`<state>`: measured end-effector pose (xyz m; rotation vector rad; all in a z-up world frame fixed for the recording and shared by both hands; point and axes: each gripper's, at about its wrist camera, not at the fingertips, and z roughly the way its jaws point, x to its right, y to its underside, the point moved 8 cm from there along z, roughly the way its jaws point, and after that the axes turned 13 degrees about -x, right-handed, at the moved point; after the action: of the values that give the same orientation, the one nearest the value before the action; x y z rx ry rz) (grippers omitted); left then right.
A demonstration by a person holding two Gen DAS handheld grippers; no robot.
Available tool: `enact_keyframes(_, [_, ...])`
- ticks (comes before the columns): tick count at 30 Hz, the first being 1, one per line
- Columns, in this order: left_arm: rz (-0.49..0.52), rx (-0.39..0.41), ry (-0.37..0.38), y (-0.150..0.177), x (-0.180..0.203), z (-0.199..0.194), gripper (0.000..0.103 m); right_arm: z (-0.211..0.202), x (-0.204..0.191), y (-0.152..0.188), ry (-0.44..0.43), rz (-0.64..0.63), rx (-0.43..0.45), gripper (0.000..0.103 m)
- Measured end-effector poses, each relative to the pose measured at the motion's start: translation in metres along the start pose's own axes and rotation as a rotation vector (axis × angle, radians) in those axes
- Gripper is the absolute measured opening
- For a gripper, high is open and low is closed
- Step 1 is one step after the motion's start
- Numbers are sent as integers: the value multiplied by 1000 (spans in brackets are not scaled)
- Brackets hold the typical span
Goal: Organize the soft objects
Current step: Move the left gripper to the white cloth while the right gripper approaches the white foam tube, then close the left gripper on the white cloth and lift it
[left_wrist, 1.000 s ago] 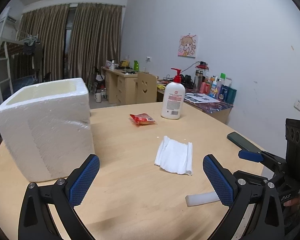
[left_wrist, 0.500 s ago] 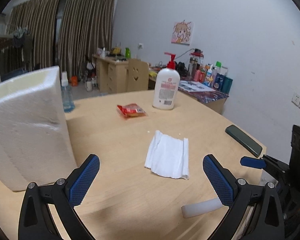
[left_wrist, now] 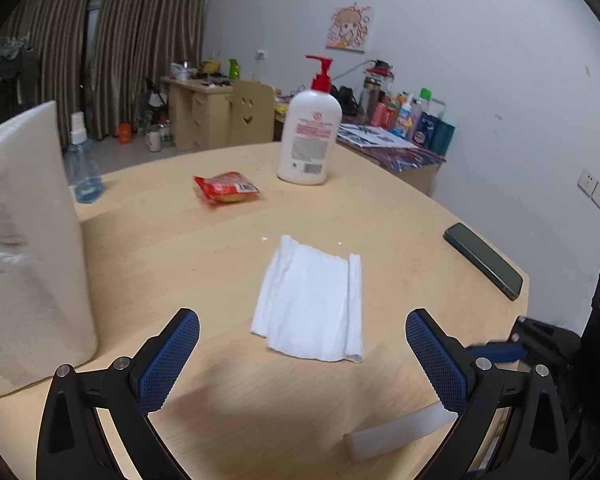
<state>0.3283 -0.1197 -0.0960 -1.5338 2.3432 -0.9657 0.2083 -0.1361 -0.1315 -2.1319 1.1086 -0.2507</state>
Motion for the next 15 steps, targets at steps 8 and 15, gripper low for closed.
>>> enact_keyframes(8, [60, -91, -6, -5, 12, 29, 102, 13, -1, 12, -15, -24, -53, 79])
enact_keyframes(15, [68, -170, -23, -7, 12, 55, 82, 9, 3, 15, -19, -7, -37, 79])
